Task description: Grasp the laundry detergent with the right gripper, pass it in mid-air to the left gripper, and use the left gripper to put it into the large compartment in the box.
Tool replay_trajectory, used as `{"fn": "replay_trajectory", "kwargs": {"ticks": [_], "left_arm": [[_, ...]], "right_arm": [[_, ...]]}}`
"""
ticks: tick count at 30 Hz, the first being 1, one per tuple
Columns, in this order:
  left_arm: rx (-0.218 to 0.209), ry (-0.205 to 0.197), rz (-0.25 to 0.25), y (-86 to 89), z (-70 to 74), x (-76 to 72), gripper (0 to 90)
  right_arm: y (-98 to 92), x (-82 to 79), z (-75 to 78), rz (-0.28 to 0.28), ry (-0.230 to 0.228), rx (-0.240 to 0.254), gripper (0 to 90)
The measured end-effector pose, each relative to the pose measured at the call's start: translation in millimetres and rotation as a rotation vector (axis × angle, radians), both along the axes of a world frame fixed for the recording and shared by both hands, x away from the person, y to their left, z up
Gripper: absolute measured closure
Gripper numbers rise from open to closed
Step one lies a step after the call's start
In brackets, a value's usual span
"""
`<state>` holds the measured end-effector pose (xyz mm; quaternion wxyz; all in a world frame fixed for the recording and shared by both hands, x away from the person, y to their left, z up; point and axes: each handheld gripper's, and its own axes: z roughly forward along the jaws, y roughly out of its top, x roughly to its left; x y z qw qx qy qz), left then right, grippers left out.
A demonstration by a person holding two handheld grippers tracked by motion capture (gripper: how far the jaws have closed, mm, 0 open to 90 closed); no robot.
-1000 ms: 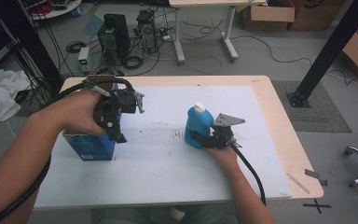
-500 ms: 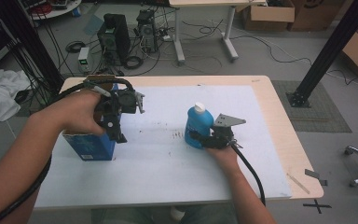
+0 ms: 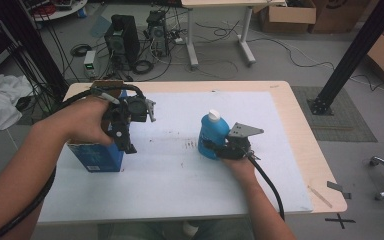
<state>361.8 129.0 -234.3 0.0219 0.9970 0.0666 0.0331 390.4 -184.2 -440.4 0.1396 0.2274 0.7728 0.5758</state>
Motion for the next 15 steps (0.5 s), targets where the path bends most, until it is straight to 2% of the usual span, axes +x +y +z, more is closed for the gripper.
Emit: {"fn": "replay_trajectory", "kwargs": {"ticks": [10, 13, 14, 15], "left_arm": [[0.006, 0.002, -0.008, -4.5, 0.4, 1.1, 0.1], [0.005, 0.000, -0.011, -4.6, 2.3, 1.2, 0.1], [0.010, 0.000, -0.010, -5.0, 3.1, 1.2, 0.1], [0.010, 0.000, -0.010, -5.0, 3.1, 1.2, 0.1]], "right_arm": [[-0.1, -1.4, 5.3, 0.014, 0.011, -0.026, 45.2], [-2.1, -4.7, 14.3, 0.035, 0.003, -0.026, 45.1], [-3.1, -8.1, 22.9, 0.054, -0.007, -0.033, 45.1], [-3.1, -8.1, 22.9, 0.054, -0.007, -0.033, 45.1]]}}
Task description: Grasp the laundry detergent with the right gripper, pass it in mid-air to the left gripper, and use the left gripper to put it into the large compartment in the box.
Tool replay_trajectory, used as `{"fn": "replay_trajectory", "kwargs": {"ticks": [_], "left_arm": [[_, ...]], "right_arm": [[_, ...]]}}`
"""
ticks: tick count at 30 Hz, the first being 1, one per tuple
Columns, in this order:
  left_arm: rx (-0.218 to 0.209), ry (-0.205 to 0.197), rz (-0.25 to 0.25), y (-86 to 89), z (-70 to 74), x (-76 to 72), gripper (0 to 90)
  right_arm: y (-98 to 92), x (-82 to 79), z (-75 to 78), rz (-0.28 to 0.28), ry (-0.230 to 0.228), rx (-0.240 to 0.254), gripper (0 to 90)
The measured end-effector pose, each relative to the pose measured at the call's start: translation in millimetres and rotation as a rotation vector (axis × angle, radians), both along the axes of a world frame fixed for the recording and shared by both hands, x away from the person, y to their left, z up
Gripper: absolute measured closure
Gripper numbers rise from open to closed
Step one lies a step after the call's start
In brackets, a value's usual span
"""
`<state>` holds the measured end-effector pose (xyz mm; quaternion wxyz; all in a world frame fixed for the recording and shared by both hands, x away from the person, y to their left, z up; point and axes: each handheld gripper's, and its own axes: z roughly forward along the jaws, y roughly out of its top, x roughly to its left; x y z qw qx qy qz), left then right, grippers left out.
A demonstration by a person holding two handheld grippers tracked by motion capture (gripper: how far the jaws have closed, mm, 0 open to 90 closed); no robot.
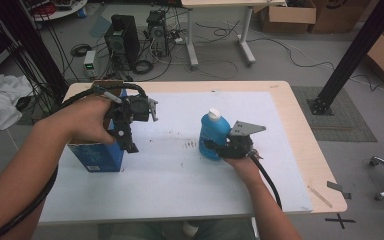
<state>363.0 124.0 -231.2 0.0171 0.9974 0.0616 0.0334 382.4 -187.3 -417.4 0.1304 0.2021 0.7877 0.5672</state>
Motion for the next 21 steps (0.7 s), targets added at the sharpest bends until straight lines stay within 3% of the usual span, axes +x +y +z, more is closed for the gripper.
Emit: {"fn": "replay_trajectory", "kwargs": {"ticks": [2, 3, 5, 7, 8, 11, 21], "left_arm": [[0.000, -0.001, -0.002, -0.6, 0.7, -0.1, 0.1], [0.003, -0.002, -0.002, -1.8, 1.3, -0.4, 0.1], [0.003, -0.003, -0.004, -2.5, 1.8, -0.6, 0.1], [0.004, -0.005, -0.011, -5.2, 4.1, -1.6, 0.1], [0.004, -0.005, -0.011, -5.2, 4.1, -1.6, 0.1], [0.008, -0.006, -0.017, -9.1, 6.7, -2.5, 0.1], [0.021, 0.000, -0.049, -24.2, 9.2, -7.5, 0.1]], "right_arm": [[-0.1, -3.4, 8.3, 0.023, -0.006, -0.018, 45.1], [-0.3, -7.5, 17.8, 0.060, -0.010, -0.038, 45.0], [-0.3, -8.6, 20.5, 0.074, -0.006, -0.040, 45.0], [1.0, -13.7, 29.5, 0.132, 0.009, -0.060, 44.9], [1.0, -13.7, 29.5, 0.132, 0.009, -0.060, 44.9], [4.9, -20.6, 36.4, 0.208, 0.025, -0.076, 44.8], [21.5, -33.9, 37.7, 0.315, 0.038, -0.071, 45.0]]}}
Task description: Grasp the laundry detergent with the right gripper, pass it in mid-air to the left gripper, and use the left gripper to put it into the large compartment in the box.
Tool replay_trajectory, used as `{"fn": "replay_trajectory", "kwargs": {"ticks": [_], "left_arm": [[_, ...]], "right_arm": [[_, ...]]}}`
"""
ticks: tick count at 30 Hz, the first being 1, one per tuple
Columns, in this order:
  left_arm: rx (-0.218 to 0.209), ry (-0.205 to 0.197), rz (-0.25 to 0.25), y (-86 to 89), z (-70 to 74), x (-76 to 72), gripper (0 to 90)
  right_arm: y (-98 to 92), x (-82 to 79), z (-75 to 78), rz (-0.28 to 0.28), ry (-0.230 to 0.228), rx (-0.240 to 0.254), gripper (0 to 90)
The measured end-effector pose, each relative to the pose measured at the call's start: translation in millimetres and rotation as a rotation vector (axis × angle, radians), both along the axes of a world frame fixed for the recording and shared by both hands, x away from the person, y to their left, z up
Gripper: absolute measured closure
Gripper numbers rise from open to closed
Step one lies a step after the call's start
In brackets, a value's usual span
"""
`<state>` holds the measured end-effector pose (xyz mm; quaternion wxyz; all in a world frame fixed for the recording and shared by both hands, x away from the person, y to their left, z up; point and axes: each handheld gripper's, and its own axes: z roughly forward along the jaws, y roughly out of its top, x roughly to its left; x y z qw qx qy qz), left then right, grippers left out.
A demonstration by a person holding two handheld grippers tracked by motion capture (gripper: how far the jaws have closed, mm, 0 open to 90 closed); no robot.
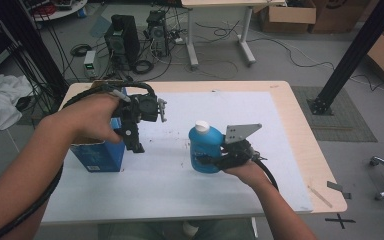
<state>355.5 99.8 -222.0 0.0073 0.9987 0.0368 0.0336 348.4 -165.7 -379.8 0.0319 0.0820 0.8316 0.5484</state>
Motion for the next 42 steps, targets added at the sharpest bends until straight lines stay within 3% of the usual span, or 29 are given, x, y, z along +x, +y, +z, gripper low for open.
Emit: {"fn": "replay_trajectory", "kwargs": {"ticks": [7, 15, 28, 42], "left_arm": [[0.009, 0.007, -0.025, -11.9, 0.9, -6.0, 0.1], [-0.005, 0.043, -0.045, -22.5, -5.7, -13.7, 0.1], [-0.023, 0.067, -0.049, -29.2, -18.7, -19.5, 0.1], [0.001, 0.075, -0.038, -32.1, -29.4, -21.6, 0.1]], "right_arm": [[28.8, -8.2, -7.8, 0.102, 0.007, -0.007, 45.1], [58.6, -7.6, -13.3, 0.157, 0.006, 0.007, 45.2], [97.2, -3.3, -21.5, 0.196, 0.022, 0.041, 45.1], [114.1, -3.1, -21.3, 0.221, 0.018, 0.057, 45.2]]}}
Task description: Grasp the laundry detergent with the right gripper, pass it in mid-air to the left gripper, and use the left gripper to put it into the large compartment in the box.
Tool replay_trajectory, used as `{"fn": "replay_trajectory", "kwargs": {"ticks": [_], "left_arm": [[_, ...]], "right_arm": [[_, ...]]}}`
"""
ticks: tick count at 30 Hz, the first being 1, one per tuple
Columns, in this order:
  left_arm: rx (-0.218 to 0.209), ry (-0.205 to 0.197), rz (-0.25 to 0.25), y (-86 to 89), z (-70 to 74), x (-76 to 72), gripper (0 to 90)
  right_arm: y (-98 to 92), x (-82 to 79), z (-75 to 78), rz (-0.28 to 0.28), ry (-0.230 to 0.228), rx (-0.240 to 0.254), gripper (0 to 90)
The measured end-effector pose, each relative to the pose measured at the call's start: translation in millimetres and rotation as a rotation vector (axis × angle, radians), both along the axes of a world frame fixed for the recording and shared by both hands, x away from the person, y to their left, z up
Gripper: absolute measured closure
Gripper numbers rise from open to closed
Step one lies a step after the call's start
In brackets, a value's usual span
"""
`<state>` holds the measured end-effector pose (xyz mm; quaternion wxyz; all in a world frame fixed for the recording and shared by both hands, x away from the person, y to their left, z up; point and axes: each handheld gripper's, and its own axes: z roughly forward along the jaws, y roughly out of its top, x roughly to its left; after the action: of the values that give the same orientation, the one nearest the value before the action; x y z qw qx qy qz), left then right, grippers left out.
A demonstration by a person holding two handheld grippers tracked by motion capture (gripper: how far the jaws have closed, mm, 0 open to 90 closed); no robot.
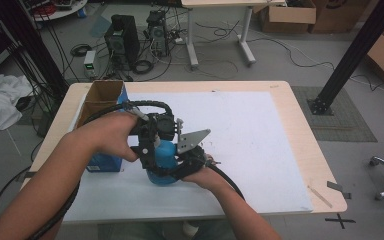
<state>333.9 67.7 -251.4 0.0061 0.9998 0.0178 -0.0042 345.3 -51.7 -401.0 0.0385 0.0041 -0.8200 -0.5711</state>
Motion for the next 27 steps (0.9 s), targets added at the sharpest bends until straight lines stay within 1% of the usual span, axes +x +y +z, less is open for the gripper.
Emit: {"fn": "replay_trajectory", "kwargs": {"ticks": [6, 13, 17, 18, 23, 24, 27], "left_arm": [[0.005, -0.011, -0.003, -1.7, -3.4, -0.3, 0.3], [0.022, -0.028, -0.004, -1.8, -6.7, -0.9, 1.4], [0.024, -0.033, -0.004, -1.5, -6.5, -1.1, 2.1], [0.026, -0.038, -0.006, -1.5, -6.5, -1.3, 4.3], [0.036, -0.052, -0.009, -2.1, -6.5, -1.9, 8.1], [0.040, -0.058, -0.009, -2.4, -6.7, -1.9, 11.0], [0.041, -0.061, -0.008, -2.6, -6.7, -1.9, 13.2]], "right_arm": [[3.7, -0.8, 1.4, 0.006, -0.005, 0.005, 45.2], [4.8, -0.8, 3.5, 0.014, -0.012, 0.011, 45.2], [5.2, -0.9, 3.9, 0.014, -0.012, 0.011, 45.2], [5.4, -1.1, 4.1, 0.014, -0.013, 0.011, 45.2], [5.8, -1.5, 4.4, 0.016, -0.015, 0.014, 45.3], [5.7, -1.7, 4.5, 0.016, -0.017, 0.015, 45.3], [5.6, -1.8, 4.7, 0.015, -0.016, 0.015, 45.4]]}}
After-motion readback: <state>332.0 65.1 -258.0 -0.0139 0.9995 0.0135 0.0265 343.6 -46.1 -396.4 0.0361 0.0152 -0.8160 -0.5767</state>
